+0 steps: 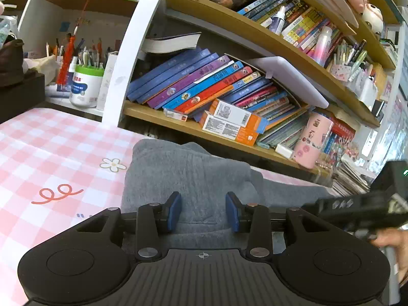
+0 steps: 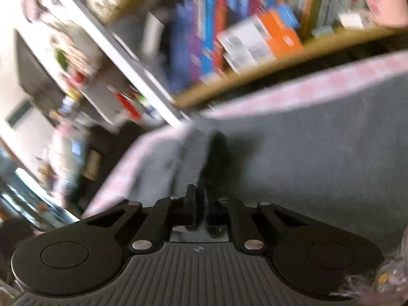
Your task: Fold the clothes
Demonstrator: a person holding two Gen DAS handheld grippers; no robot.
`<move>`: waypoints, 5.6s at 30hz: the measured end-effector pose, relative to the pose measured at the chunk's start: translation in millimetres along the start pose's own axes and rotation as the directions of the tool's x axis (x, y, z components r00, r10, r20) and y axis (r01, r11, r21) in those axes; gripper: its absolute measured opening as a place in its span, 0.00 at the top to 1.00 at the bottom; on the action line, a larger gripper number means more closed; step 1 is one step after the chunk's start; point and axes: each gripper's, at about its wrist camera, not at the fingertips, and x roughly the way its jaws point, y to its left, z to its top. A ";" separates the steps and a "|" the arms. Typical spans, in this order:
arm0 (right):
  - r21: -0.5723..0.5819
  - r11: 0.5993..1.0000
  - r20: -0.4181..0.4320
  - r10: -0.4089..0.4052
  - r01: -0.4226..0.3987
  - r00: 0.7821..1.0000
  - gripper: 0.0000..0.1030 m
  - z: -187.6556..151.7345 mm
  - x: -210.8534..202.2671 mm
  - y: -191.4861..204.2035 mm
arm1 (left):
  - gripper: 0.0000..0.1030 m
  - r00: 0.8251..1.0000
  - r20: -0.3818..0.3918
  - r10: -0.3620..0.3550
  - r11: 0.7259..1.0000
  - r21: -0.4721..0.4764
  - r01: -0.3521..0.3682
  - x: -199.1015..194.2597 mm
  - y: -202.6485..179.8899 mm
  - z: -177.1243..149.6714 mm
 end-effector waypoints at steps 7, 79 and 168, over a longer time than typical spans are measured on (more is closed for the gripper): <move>-0.012 0.997 -0.040 -0.070 0.070 0.997 0.91 -7.4 12.0 -5.7 | 0.59 1.000 0.011 -0.007 1.000 -0.001 0.007 -1.4 -0.7 0.6; -0.025 0.865 0.291 -0.473 0.501 0.831 0.11 -28.7 -115.9 -46.8 | 0.00 0.998 0.052 -0.040 0.927 0.375 0.018 -20.9 -69.3 -15.5; -0.069 0.919 0.572 -0.283 0.388 0.770 0.87 10.6 -142.4 -1.5 | 0.00 0.983 -0.027 -0.181 0.919 0.352 0.179 -18.1 -70.4 -14.1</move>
